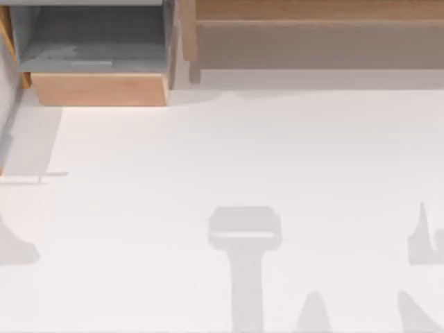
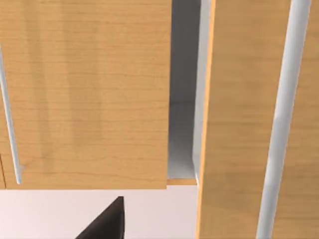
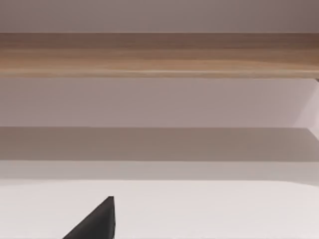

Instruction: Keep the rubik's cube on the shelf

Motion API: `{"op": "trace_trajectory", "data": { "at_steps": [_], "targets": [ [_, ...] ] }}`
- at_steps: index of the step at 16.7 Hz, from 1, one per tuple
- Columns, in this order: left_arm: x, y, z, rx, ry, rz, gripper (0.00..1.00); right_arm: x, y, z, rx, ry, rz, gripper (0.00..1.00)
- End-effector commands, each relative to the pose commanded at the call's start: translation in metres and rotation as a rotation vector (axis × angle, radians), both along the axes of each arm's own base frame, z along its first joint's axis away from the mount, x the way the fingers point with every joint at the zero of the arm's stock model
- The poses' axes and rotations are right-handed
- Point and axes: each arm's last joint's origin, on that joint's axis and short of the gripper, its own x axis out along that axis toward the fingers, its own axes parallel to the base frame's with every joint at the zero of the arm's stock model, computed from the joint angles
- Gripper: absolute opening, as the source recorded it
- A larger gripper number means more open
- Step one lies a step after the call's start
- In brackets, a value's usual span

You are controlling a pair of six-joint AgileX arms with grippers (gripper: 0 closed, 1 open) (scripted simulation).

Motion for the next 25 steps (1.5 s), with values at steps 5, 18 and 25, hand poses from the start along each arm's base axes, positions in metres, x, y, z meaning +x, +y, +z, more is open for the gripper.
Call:
{"op": "trace_trajectory", "data": {
  "at_steps": [5, 18, 25],
  "targets": [
    [-0.004, 0.000, 0.000, 0.002, -0.002, 0.000, 1.00, 0.000, 0.000, 0.000, 0.000, 0.000, 0.000, 1.00],
    [-0.014, 0.036, 0.013, -0.035, -0.004, 0.144, 1.00, 0.000, 0.000, 0.000, 0.000, 0.000, 0.000, 1.00],
    [0.018, 0.123, 0.064, -0.290, 0.023, 0.440, 1.00, 0.000, 0.000, 0.000, 0.000, 0.000, 0.000, 1.00]
  ]
}}
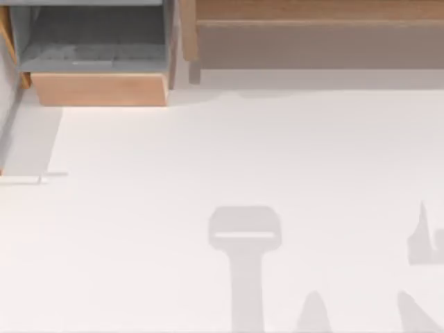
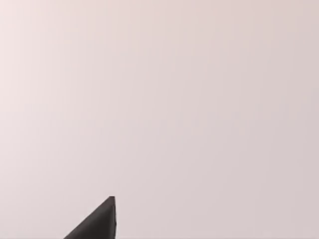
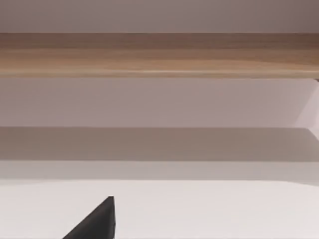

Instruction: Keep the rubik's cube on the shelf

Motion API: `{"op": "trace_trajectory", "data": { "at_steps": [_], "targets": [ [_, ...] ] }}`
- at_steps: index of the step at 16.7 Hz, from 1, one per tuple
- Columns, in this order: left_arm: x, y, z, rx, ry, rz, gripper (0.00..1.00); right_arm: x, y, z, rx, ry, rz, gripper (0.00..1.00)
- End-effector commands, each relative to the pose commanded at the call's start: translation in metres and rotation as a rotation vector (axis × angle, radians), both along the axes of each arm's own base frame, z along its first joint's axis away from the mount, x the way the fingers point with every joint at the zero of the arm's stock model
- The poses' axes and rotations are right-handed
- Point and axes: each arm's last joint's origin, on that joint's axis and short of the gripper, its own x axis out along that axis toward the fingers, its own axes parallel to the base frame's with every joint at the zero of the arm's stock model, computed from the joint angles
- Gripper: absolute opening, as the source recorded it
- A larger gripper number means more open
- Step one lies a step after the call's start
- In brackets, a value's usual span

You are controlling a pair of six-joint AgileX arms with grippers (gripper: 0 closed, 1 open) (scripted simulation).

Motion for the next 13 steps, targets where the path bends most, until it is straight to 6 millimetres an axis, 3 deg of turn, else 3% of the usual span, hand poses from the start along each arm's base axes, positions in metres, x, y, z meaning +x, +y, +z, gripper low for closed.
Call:
{"op": "trace_trajectory", "data": {
  "at_steps": [3, 6, 9, 13],
  "targets": [
    [0.029, 0.022, 0.031, -0.186, 0.012, 0.081, 1.00, 0.000, 0.000, 0.000, 0.000, 0.000, 0.000, 1.00],
    [0.063, 0.029, 0.059, -0.403, 0.050, 0.149, 1.00, 0.000, 0.000, 0.000, 0.000, 0.000, 0.000, 1.00],
    [0.099, 0.020, 0.081, -0.631, 0.122, 0.219, 1.00, 0.000, 0.000, 0.000, 0.000, 0.000, 0.000, 1.00],
    [0.142, -0.014, 0.097, -0.905, 0.267, 0.330, 1.00, 0.000, 0.000, 0.000, 0.000, 0.000, 0.000, 1.00]
  ]
}}
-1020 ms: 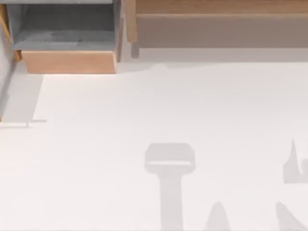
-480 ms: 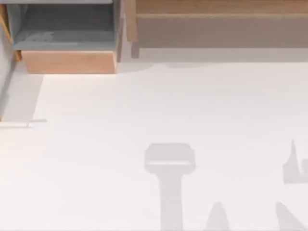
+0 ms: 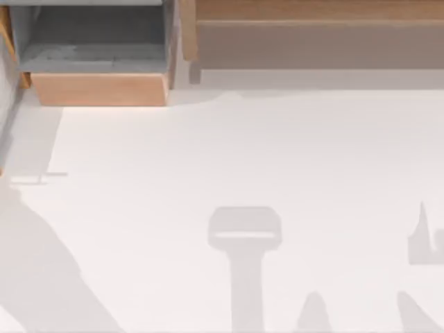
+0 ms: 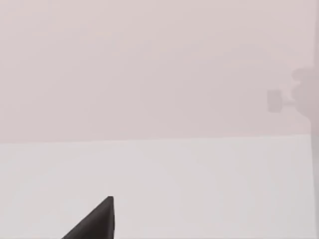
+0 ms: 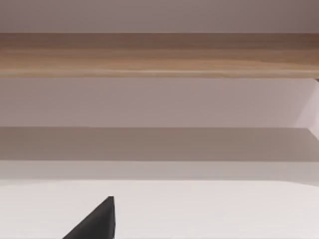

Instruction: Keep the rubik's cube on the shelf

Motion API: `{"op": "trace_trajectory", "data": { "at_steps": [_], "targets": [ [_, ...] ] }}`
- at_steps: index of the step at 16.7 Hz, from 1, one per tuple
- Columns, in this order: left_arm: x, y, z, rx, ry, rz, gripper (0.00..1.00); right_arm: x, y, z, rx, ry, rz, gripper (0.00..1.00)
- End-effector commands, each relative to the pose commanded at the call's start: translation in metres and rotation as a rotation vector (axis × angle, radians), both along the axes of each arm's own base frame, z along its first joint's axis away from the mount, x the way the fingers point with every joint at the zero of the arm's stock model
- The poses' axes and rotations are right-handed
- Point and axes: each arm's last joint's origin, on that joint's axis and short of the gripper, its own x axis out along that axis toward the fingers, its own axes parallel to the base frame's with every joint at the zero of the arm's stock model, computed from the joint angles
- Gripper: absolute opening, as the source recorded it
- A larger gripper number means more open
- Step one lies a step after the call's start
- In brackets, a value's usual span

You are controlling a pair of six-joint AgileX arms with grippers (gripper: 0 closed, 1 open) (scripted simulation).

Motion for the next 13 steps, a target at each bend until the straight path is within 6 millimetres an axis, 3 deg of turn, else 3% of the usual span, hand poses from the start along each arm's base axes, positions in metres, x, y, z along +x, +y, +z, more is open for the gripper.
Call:
{"op": "trace_trajectory", "data": {
  "at_steps": [4, 8, 13],
  "targets": [
    [0.032, -0.048, 0.001, -0.221, 0.191, 0.080, 1.00, 0.000, 0.000, 0.000, 0.000, 0.000, 0.000, 1.00],
    [0.050, -0.092, -0.010, -0.356, 0.385, 0.156, 1.00, 0.000, 0.000, 0.000, 0.000, 0.000, 0.000, 1.00],
    [0.058, -0.118, -0.022, -0.415, 0.517, 0.211, 1.00, 0.000, 0.000, 0.000, 0.000, 0.000, 0.000, 1.00]
  ]
}}
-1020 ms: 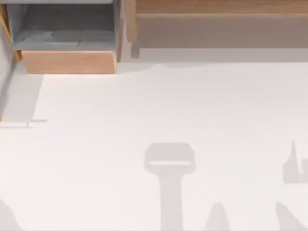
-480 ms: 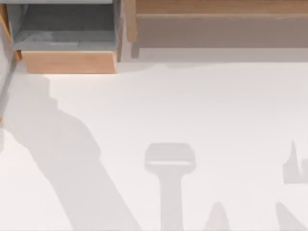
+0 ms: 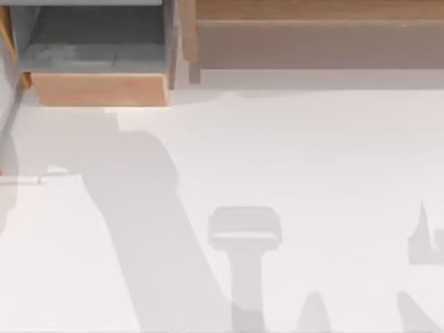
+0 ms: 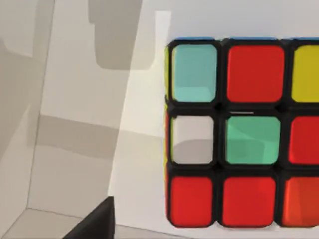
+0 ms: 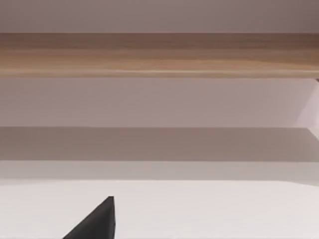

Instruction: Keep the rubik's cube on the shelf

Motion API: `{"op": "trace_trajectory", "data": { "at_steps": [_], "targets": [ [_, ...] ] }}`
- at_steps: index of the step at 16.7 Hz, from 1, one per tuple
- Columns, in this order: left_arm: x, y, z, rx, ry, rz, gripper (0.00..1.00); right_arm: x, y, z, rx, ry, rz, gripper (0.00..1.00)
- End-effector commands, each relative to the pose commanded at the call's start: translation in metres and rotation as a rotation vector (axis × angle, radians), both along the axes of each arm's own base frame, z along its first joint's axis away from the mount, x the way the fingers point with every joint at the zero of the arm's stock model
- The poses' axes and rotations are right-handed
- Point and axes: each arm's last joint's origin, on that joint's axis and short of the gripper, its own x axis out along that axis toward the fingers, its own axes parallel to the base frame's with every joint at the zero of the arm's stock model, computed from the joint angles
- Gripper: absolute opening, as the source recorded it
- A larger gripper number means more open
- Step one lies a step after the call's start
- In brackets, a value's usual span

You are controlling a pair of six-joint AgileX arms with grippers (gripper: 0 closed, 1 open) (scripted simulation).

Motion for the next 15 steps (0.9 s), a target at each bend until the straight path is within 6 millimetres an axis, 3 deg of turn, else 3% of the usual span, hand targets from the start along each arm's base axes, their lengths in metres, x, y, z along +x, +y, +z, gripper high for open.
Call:
{"op": "trace_trajectory", "data": {
  "at_steps": [10, 12, 15],
  "targets": [
    [-0.004, -0.004, 0.006, -0.001, 0.000, -0.001, 1.00, 0.000, 0.000, 0.000, 0.000, 0.000, 0.000, 1.00],
    [-0.002, -0.003, -0.003, 0.002, 0.002, -0.002, 1.00, 0.000, 0.000, 0.000, 0.000, 0.000, 0.000, 1.00],
    [0.010, 0.005, -0.036, 0.004, 0.003, 0.004, 1.00, 0.000, 0.000, 0.000, 0.000, 0.000, 0.000, 1.00]
  ]
}}
